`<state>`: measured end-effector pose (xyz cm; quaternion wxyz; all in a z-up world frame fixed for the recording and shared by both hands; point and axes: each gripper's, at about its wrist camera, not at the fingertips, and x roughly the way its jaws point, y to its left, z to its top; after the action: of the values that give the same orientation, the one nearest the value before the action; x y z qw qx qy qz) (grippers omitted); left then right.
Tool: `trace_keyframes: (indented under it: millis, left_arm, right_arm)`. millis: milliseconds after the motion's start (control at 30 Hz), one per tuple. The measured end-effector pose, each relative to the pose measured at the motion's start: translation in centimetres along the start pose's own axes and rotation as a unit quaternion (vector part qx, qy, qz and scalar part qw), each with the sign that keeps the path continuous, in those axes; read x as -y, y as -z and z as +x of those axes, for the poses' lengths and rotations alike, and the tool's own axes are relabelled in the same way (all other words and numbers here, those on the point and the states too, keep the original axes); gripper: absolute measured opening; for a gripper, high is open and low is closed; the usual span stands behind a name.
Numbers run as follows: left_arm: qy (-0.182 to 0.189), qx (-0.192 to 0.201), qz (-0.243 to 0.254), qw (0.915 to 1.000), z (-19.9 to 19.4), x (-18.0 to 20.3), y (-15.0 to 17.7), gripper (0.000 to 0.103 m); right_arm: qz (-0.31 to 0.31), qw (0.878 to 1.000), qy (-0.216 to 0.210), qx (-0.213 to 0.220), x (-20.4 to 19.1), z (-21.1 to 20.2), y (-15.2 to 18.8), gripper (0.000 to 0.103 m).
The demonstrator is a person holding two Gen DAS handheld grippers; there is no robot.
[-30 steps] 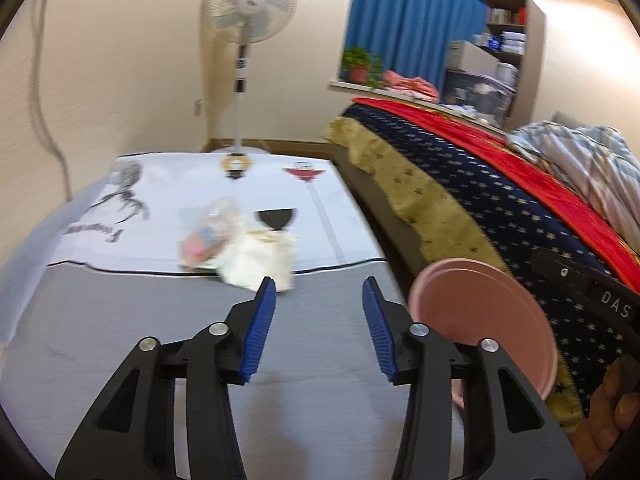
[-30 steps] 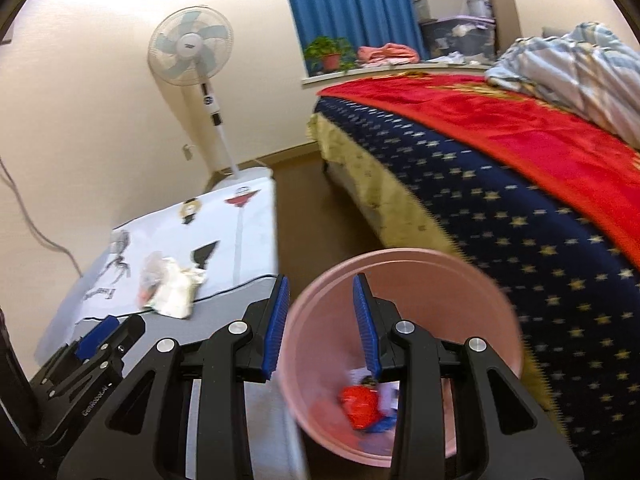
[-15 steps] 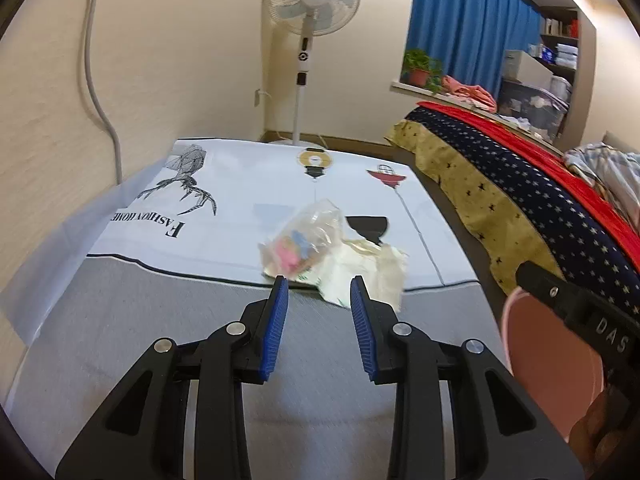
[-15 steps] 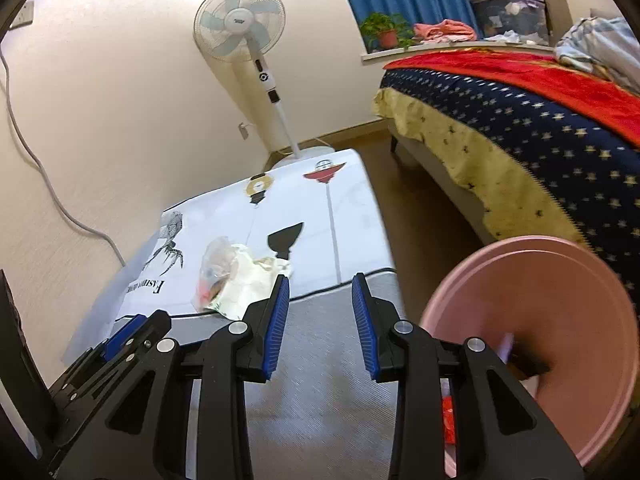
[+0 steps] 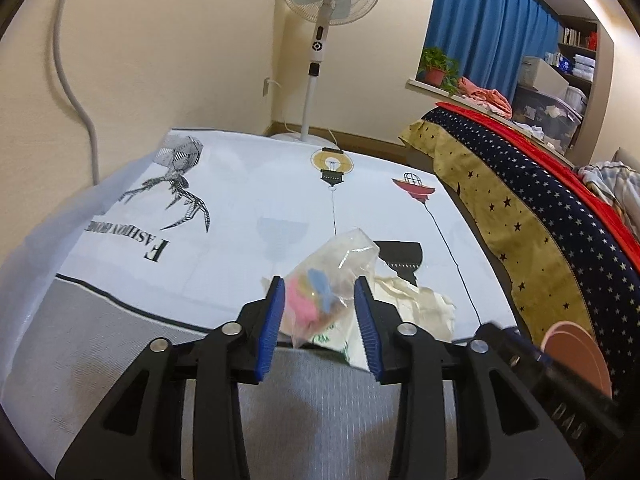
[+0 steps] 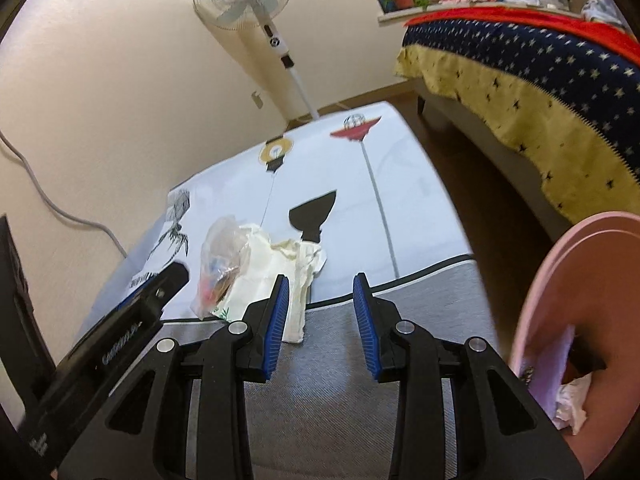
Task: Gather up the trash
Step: 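Grasp the clear plastic bag with the left tool while the right tool grasps the white paper, then carry the clear bag over the pink bin with the left tool while the right tool carries the paper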
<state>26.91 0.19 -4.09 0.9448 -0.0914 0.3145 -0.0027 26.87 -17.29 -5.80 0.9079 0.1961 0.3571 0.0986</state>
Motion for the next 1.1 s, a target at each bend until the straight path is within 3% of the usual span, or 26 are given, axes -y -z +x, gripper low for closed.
trace_keyframes:
  millis: [200, 267, 333, 400, 500, 800, 1100]
  left_arm:
    - [0.017, -0.013, -0.012, 0.9997, 1.9, 0.0, -0.3, 0.039]
    - [0.023, -0.016, -0.012, 0.9995, 2.2, 0.2, -0.3, 0.039]
    - [0.025, -0.028, -0.009, 0.9993, 2.8, 0.4, -0.2, 0.039]
    - [0.030, -0.037, -0.011, 0.9988, 3.2, 0.5, 0.0, 0.035]
    - [0.026, -0.039, 0.000, 0.9989, 3.1, 0.6, 0.1, 0.016]
    - [0.023, -0.016, 0.001, 0.9996, -0.6, 0.7, -1.0, 0.011]
    - [0.019, 0.005, -0.011, 0.9997, -5.9, 0.8, -1.1, 0.011]
  right_arm:
    - [-0.015, 0.999, -0.004, -0.030, -0.7, 2.1, 0.6, 0.034]
    - [-0.016, 0.999, 0.000, -0.038, -0.7, 2.6, 0.8, 0.030]
    - [-0.020, 0.999, -0.001, -0.044, -0.8, 2.8, 1.0, 0.013]
    - [-0.027, 0.998, -0.005, -0.048, -1.0, 2.9, 1.2, 0.003]
    - [-0.038, 0.999, -0.004, -0.039, -1.5, 2.5, 1.1, 0.001]
    - [-0.037, 0.999, 0.005, -0.012, -1.6, -0.5, 0.4, 0.001]
    - [-0.067, 0.997, 0.037, 0.031, -2.3, -6.9, -0.1, 0.001]
